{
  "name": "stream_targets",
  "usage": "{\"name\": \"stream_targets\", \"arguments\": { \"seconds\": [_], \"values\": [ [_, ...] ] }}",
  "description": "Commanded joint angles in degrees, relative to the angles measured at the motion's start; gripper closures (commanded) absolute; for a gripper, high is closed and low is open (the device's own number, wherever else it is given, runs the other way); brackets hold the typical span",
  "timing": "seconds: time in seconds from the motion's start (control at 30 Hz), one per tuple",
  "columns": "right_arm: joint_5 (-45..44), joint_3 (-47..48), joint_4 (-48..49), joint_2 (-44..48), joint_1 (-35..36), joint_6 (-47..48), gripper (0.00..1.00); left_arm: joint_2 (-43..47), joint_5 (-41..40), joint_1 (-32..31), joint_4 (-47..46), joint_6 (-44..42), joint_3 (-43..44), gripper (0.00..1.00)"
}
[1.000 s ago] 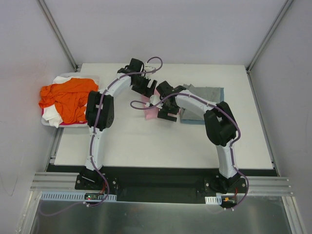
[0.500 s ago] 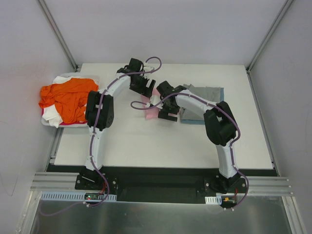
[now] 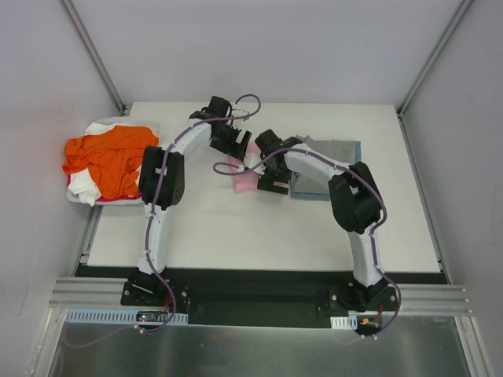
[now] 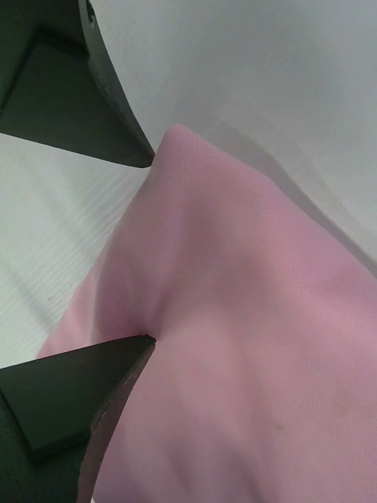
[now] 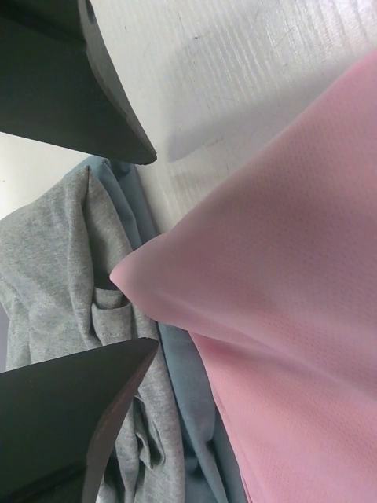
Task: Fold and stack the t-shirts
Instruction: Neatly place the folded tshirt to the corner
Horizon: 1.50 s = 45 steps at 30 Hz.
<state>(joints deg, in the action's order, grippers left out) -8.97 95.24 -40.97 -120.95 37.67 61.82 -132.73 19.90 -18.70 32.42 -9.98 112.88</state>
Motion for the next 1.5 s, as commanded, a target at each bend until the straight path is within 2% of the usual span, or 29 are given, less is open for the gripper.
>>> {"name": "stream_targets", "arguments": {
  "seconds": [0.0,0.3,0.7,1.03,1.47],
  "values": [
    [1.2,2.1,-0.4,1.2,-0.1,1.5,0.04,-1.0,5.2,-0.1,2.9,1.4,-0.4,0.11],
    [1.8,2.5,-1.1,1.6,-0.1,2.0,0.03,-2.4,8.2,-0.5,4.9,4.3,0.1,0.11],
    [3.0,3.0,-1.9,0.4,0.0,2.4,0.04,-1.5,4.4,-0.8,6.1,3.5,-0.2,0.11],
    [3.5,-0.2,0.3,0.6,-0.6,2.6,0.02,-0.2,-1.4,-3.3,7.0,1.9,-2.4,0.12],
    [6.0,-0.3,0.7,-0.7,-1.8,2.2,0.03,-0.5,-1.1,-4.2,7.7,1.8,-3.5,0.13]
  ]
}}
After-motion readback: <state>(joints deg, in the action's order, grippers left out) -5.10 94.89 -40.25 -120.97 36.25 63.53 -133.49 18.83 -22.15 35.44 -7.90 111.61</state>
